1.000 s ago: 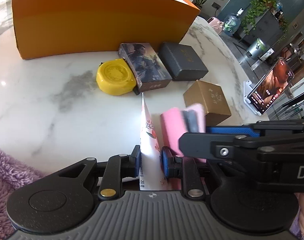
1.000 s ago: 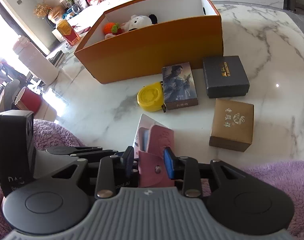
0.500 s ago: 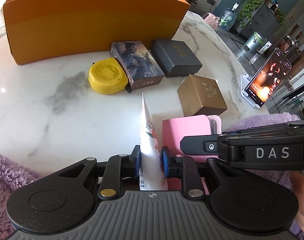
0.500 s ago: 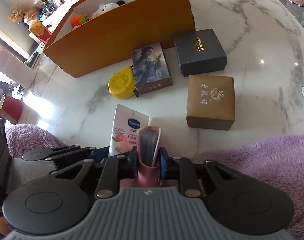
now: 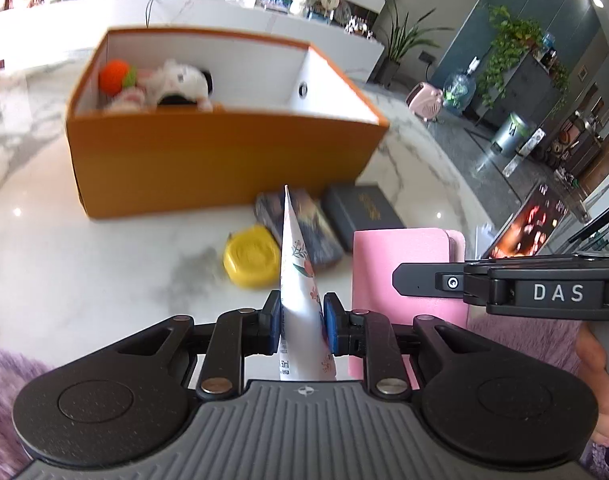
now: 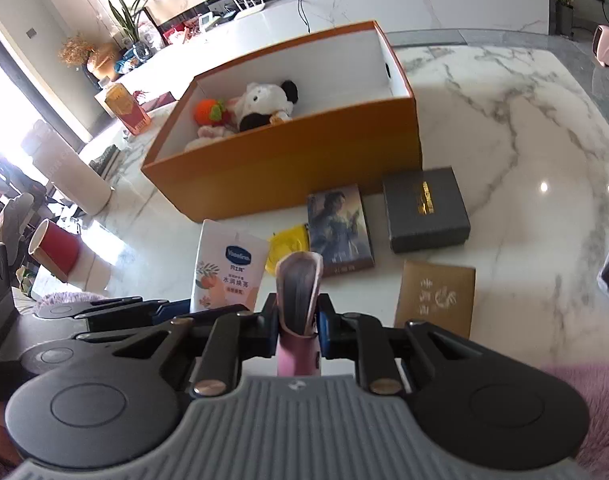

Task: Organize objects
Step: 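Carry the lotion tube and pink case over the orange box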

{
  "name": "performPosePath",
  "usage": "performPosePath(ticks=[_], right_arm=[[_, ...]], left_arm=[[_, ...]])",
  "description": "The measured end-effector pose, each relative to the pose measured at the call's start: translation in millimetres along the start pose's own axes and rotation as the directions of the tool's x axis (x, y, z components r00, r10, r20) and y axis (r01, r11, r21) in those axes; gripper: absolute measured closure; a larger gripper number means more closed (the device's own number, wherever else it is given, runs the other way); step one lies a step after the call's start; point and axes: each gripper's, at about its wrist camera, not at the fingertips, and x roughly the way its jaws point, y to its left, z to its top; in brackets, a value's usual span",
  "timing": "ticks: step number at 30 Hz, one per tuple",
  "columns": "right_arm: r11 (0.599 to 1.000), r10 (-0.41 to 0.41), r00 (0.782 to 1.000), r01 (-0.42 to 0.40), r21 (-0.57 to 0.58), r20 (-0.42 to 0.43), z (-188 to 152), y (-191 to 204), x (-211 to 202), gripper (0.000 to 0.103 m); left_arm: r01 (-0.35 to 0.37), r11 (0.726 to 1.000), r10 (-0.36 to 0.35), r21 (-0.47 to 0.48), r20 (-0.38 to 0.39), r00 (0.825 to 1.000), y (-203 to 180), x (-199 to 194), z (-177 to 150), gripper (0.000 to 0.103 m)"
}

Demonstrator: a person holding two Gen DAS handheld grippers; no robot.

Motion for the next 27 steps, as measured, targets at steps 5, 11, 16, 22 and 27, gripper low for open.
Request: performPosePath(ticks=[5,11,16,22,27], right_arm=[[0.999,0.03,0.997,-0.027,-0.04,0.072,38.3,8.1,-12.6,0.083],[0.994,0.059,0.987,-0.045,-0.095,0.151,91.1,17.3,-21.5,0.083],[0.989,0.085,0.979,-0.06,-0.136,0.187,136.0,23.9,-18.3,0.083],[0.979,0.06,0.983,-0.024,-0.202,0.175,181.6,29.3,9.7,0.083],[0.982,0.022,0.997,-0.006,-0.188,0.08,203.8,14.8,66.4,0.083]], left_arm=[[-0.028,0.999,0.025,0.039,0.081,0.996,7.0,-19.8,41.3,0.078],[-0.061,0.996,0.05,0.065,0.157,0.986,16.6,-32.7,88.3,0.078],[-0.082,0.995,0.068,0.063,0.193,0.979,27.4,-31.8,119.6,0.078],[-0.08,0.995,0.068,0.055,0.197,0.978,37.4,-15.0,145.5,0.078],[-0.055,0.998,0.049,0.034,0.168,0.984,49.6,11.6,156.1,0.078]])
